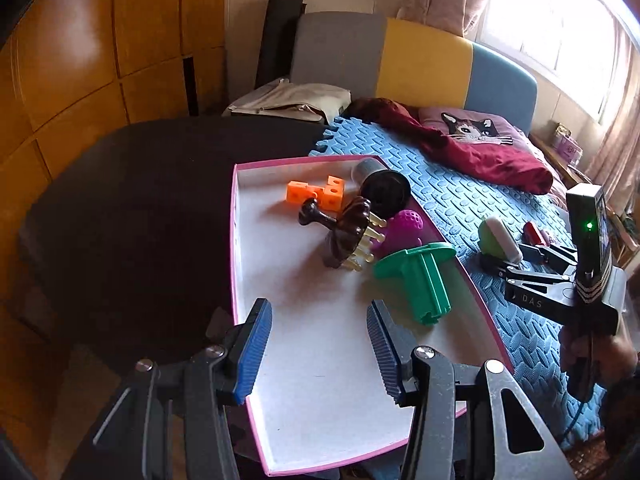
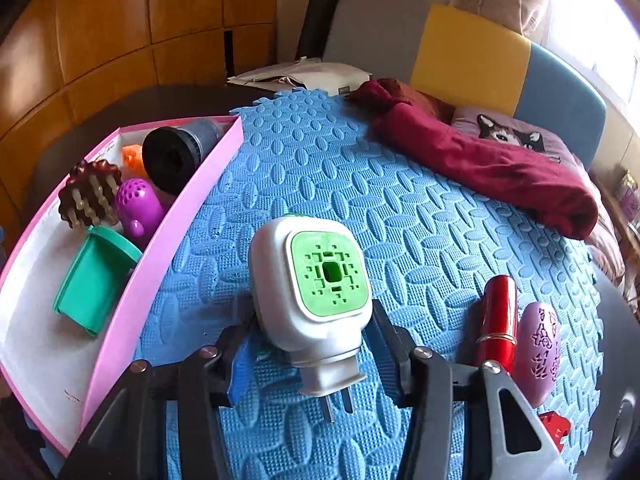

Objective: Organize rigid objects
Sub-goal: 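Lower the green stand into the tray and open the left gripper, then carry the white plug device into the tray and open the right gripper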

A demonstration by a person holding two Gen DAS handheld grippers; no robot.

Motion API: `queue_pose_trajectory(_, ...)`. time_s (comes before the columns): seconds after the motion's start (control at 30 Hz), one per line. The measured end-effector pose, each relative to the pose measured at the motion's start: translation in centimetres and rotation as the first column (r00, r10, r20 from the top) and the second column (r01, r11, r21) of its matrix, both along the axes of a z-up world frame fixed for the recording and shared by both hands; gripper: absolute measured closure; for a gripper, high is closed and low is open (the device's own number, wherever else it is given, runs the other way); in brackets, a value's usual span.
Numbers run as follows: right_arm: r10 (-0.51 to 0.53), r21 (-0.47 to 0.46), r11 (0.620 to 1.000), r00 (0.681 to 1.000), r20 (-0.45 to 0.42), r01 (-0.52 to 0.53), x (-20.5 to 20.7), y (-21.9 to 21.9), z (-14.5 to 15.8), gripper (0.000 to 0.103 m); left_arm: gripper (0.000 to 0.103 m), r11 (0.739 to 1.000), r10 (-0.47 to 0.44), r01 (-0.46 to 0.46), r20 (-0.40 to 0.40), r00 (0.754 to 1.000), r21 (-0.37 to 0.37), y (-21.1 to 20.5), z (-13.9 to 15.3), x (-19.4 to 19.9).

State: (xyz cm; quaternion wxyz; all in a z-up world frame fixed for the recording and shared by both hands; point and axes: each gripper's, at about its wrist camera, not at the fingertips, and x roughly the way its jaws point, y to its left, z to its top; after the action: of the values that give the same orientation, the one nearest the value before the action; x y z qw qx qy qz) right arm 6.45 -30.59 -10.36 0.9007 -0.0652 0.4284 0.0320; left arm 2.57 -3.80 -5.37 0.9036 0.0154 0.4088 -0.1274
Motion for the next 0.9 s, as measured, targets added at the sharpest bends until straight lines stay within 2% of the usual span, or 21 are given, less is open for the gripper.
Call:
queue_pose_trajectory(0.3, -0.009, 0.003, 1.000, 1.000, -0.008, 0.009, -0.1, 0.0, 0.0, 0.052, 0.052, 1.000, 0.001, -0.001, 0.000, 1.000, 0.003, 0.3, 0.0, -0.1)
queue_pose_trajectory(0.57, -0.025, 0.051, 0.998, 1.000, -0.014, 0.026, -1.0, 0.5, 0.5, 0.052, 0.052, 1.000, 0.007, -0.007, 0.002, 1.000, -0.011, 0.7, 0.0, 0.0)
queue_pose_trajectory(0.9, -0.011, 0.106, 0.994, 0.999, 0.038, 0.007, -3.4, 1.8, 3.8, 0.052, 0.053, 0.999, 0.017, -0.017, 0.002, 1.000, -0.028, 1.4, -0.2, -0.1)
